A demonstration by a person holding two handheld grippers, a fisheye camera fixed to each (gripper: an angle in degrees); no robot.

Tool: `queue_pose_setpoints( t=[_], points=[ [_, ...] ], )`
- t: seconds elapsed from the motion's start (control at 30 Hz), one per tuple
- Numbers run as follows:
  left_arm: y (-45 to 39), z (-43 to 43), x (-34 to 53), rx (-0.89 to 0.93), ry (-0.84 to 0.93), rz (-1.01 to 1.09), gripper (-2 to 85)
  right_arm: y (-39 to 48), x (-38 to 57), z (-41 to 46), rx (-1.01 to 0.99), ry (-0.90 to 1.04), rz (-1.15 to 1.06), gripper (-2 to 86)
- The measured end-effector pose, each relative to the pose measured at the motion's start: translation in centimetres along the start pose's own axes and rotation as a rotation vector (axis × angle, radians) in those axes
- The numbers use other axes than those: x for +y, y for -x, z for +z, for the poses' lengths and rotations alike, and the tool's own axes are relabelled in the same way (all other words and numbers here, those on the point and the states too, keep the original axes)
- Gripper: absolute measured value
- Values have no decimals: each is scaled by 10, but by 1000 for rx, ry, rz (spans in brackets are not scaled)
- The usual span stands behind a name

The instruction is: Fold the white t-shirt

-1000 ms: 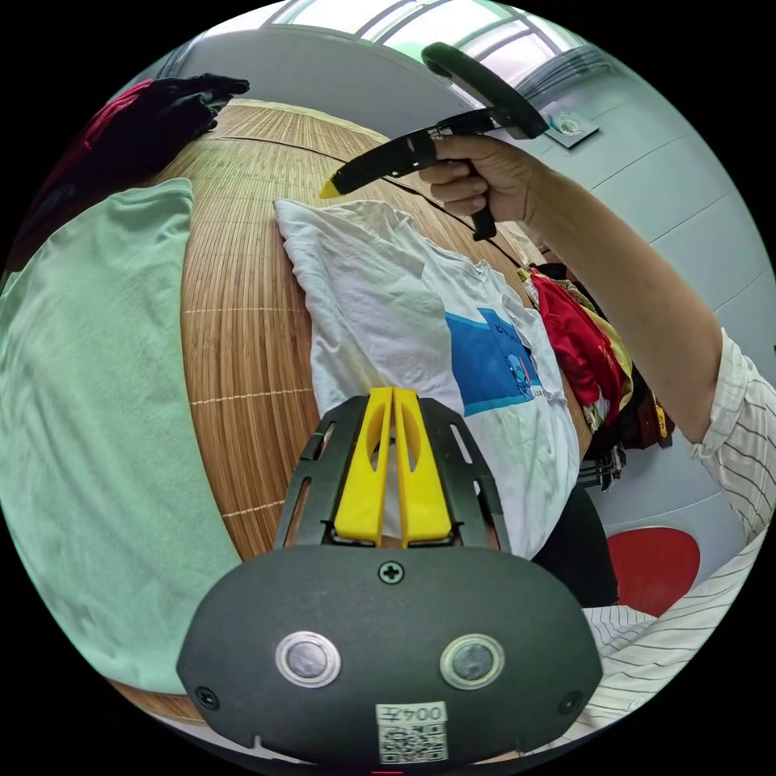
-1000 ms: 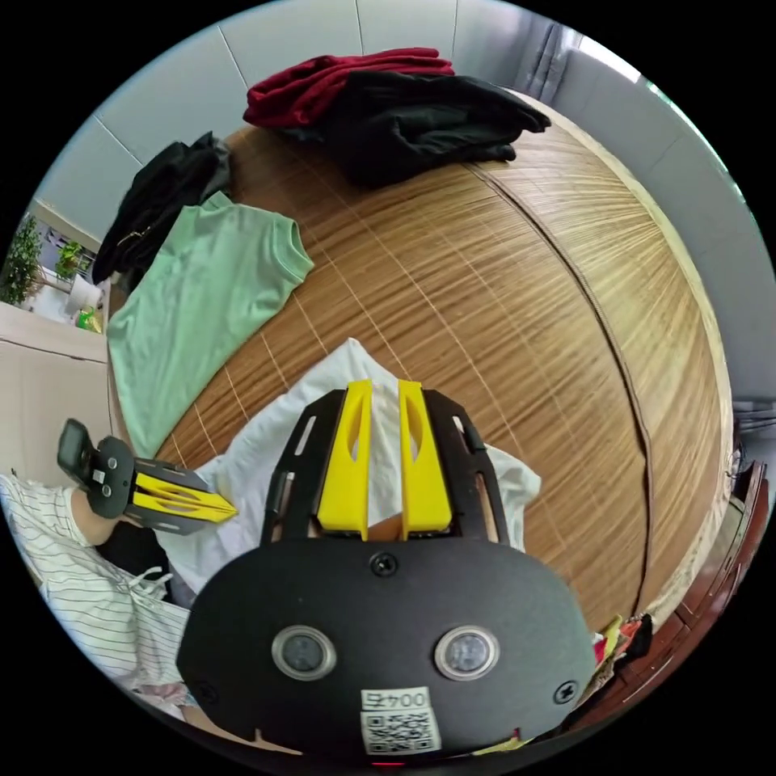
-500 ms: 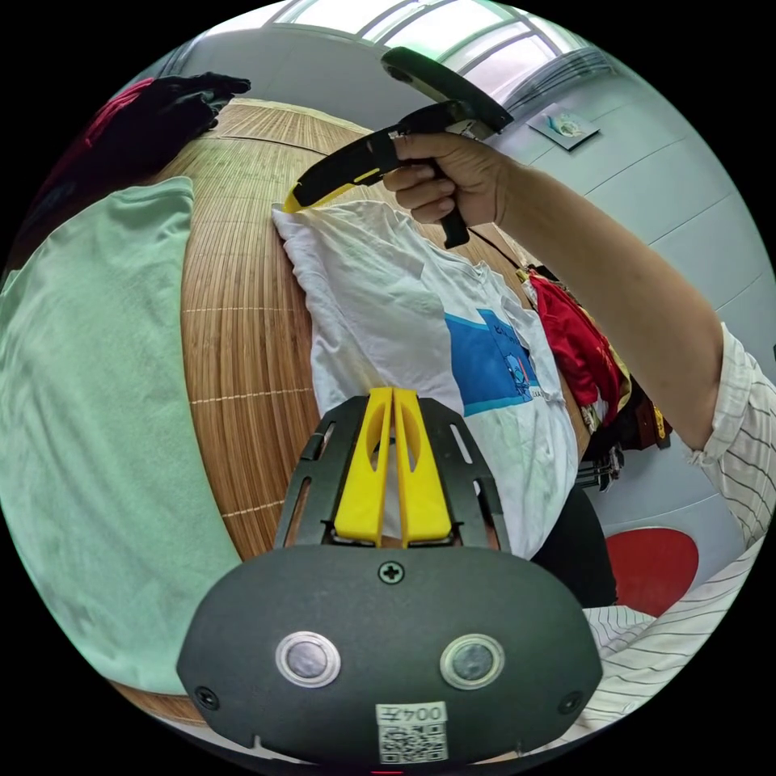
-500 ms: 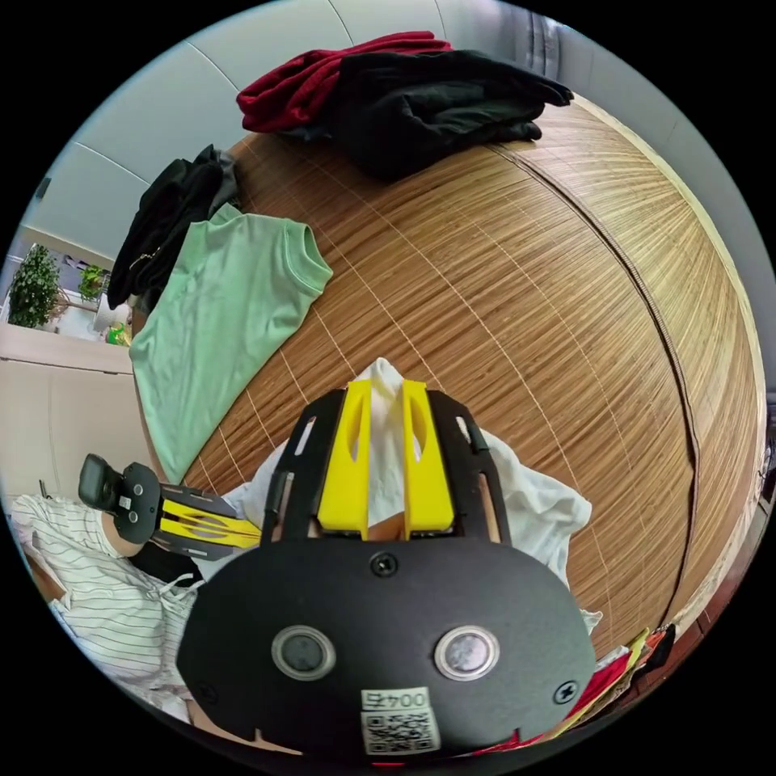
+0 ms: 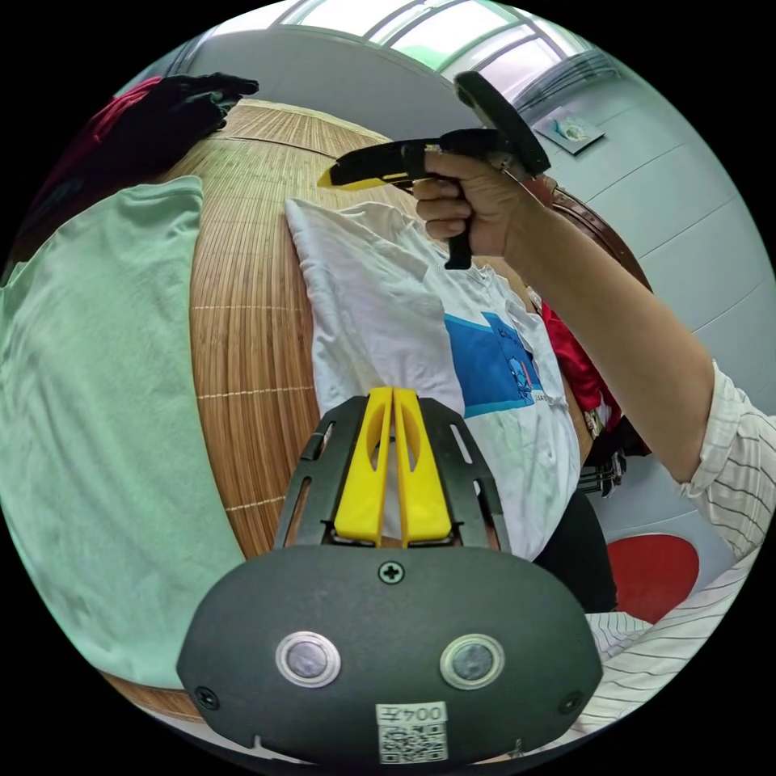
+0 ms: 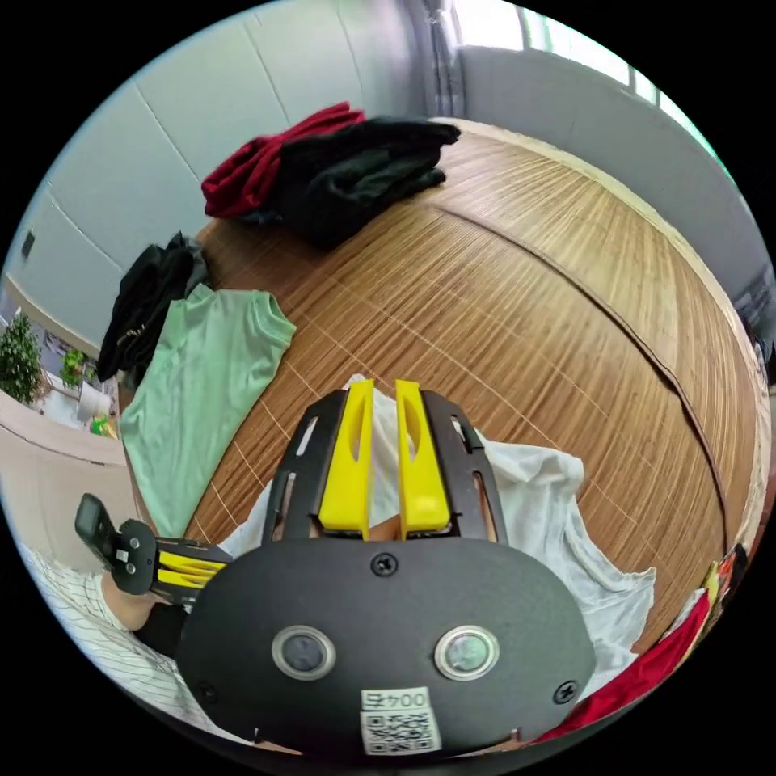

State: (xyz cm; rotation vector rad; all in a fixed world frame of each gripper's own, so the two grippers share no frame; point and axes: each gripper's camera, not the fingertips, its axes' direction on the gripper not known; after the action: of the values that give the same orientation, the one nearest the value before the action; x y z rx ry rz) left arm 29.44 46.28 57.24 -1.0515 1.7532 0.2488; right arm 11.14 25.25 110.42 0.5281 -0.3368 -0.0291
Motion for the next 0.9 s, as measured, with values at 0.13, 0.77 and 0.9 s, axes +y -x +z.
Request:
queue_pose_setpoints(
  t=[0.13, 0.77, 0.9],
  points=[
    [-6, -2, 6, 1, 3, -2, 2, -35, 26, -74, -89, -156, 106, 8],
    [-73, -47, 67, -191, -171, 35, 2, 92, 104, -226, 8, -111, 91, -7],
    [-100, -76, 108, -238, -255, 34, 3, 128, 156, -298, 40, -148, 115, -7]
  ],
)
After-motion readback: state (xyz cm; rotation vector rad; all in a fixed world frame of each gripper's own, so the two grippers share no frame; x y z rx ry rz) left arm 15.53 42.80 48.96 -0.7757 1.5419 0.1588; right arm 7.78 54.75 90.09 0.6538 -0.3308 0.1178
